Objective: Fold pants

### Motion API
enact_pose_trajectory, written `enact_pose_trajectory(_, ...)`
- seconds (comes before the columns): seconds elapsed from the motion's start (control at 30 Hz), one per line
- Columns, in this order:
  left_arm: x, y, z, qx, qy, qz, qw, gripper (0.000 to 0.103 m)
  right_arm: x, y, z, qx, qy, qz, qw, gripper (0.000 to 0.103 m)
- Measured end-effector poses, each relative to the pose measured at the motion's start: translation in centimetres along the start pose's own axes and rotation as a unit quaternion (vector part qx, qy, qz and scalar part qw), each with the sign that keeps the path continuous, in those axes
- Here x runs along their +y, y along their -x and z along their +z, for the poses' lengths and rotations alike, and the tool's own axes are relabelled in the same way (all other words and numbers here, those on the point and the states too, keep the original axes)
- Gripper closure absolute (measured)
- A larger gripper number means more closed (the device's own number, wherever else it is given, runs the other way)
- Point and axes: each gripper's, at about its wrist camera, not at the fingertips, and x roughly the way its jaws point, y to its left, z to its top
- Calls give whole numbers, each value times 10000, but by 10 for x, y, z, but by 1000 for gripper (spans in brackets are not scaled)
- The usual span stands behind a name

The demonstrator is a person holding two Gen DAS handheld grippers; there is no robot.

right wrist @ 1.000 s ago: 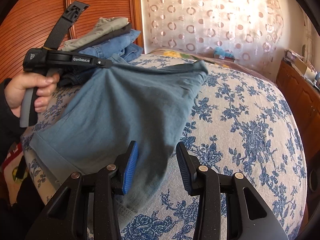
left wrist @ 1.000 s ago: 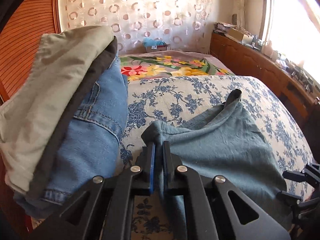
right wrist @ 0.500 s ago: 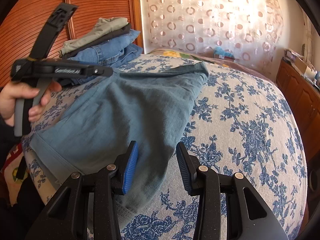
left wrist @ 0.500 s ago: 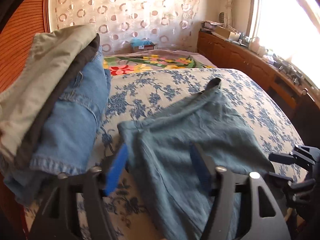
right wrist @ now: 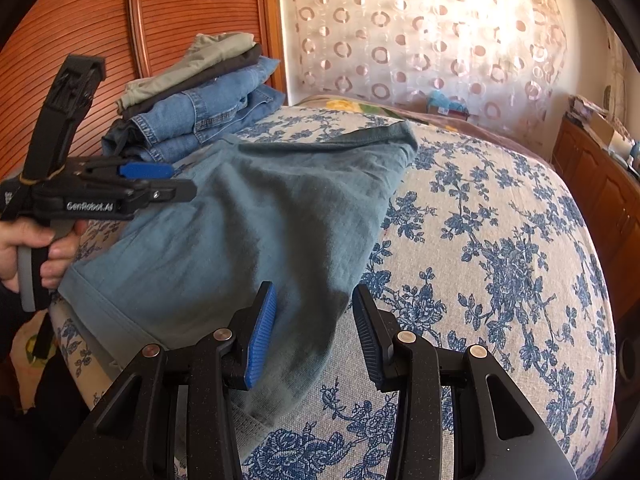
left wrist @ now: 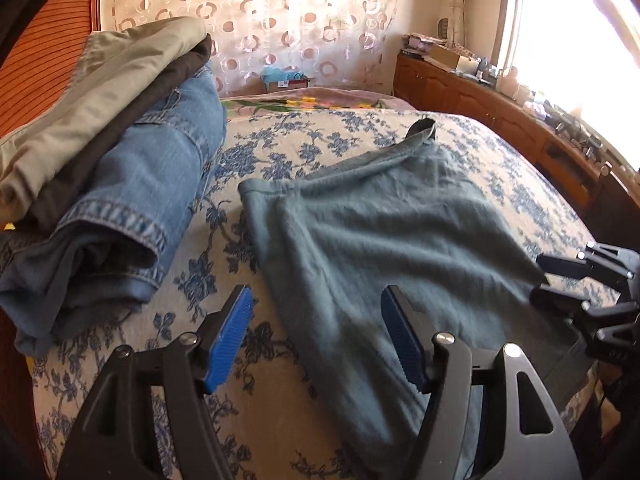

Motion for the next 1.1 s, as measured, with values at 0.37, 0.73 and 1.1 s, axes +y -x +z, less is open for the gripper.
enact_pose_trajectory(0.37,2,17,-4,-480,28,164,9987,36,-5,0,3,69,-103,-11,9999,63)
enact_pose_trajectory(0.73,1,28,-6,-835,64,389,9957,36,-37,-32,75,201,381,-356,9984,64)
enact_pose_trajectory(1.1,17,28,-7,-918,507,451,9935,36,-70,-118,126,628,601,-609,9944,64)
